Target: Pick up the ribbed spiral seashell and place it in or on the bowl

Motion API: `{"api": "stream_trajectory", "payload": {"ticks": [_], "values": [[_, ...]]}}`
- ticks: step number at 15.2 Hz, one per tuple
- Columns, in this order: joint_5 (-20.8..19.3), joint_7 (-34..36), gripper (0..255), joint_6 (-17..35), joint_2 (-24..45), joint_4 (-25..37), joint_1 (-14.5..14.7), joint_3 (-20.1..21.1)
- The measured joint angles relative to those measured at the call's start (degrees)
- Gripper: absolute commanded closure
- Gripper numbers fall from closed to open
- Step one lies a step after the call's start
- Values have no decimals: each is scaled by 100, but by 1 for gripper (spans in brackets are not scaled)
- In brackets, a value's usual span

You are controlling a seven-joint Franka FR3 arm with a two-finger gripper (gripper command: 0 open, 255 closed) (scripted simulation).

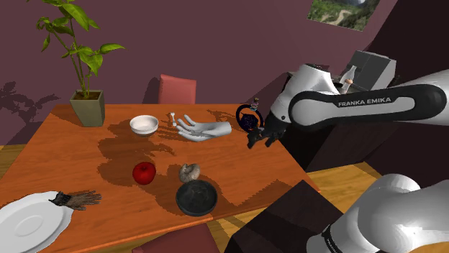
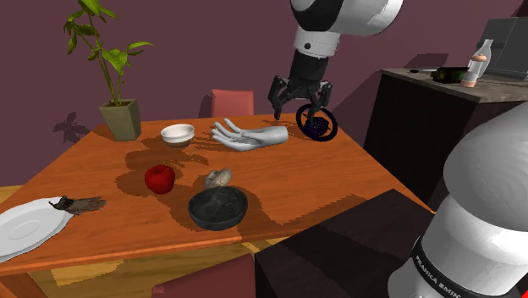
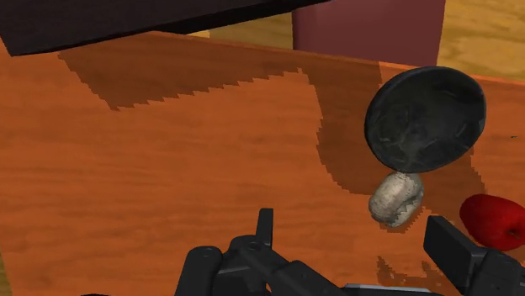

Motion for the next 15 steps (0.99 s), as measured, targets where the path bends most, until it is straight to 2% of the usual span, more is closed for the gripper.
{"api": "stream_trajectory", "payload": {"ticks": [8,10,15], "values": [[863,460,0,2389,1873,-16,395,317],[1078,556,0,2871,2411,194,499,380],[1996,366,0,4029,3827,833,754,568]]}}
